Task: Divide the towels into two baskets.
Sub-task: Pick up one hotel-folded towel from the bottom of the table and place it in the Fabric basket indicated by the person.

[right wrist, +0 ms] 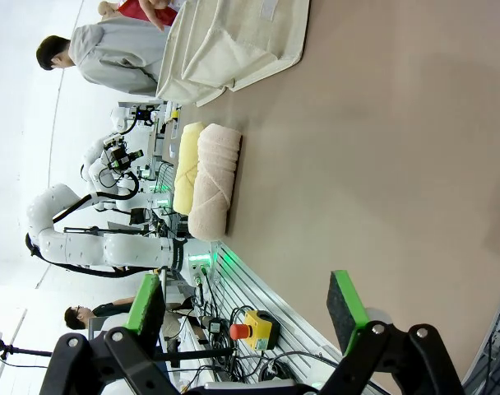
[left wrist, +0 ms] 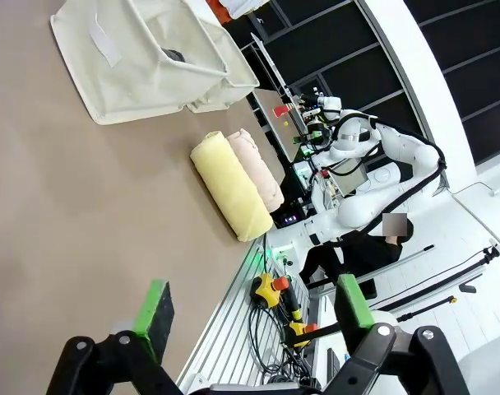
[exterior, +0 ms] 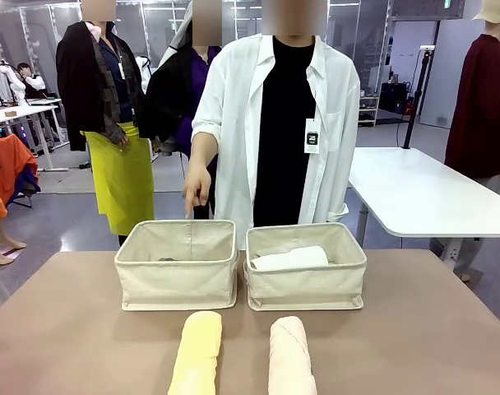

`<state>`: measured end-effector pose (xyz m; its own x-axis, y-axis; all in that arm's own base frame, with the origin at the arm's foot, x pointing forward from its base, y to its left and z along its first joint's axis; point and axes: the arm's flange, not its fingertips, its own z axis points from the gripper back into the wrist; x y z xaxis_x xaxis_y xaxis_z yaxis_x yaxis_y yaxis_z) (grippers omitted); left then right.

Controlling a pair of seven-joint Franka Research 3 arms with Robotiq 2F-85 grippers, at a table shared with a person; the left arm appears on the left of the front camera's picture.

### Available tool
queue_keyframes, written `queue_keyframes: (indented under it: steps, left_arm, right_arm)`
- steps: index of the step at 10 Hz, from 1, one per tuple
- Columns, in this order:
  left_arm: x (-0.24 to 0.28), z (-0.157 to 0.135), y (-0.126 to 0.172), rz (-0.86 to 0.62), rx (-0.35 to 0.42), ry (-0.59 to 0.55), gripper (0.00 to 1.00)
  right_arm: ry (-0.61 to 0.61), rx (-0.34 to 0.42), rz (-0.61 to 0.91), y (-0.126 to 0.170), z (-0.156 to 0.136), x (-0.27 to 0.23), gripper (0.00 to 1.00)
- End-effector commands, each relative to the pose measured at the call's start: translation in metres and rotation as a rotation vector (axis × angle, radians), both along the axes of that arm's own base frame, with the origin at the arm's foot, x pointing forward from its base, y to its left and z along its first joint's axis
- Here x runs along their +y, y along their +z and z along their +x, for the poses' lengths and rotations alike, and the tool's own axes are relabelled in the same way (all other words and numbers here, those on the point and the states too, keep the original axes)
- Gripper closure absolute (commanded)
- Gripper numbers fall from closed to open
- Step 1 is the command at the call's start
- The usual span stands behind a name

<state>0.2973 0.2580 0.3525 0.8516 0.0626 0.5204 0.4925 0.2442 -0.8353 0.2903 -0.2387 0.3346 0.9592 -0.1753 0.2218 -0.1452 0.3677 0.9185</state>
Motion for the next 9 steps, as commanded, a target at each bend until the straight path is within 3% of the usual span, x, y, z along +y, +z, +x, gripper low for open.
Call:
queue_keyframes:
  steps: [1,7,9]
  left_arm:
    - [-0.002,-0.005,0.001,-0.001,-0.002,0.002,0.00]
    - [0.000,0.000,0.000,0.000,0.000,0.000,0.00]
    - [-0.065,0.014,0.010,0.138,0.128,-0.019,0.00]
  right_arm:
    - [-0.003,-0.009,0.000,0.002,-0.002,0.001,0.00]
    - [-0.003,-0.009,0.000,0.002,-0.002,0.001,0.00]
    - [-0.003,-0.009,0.000,0.002,-0.002,0.001,0.00]
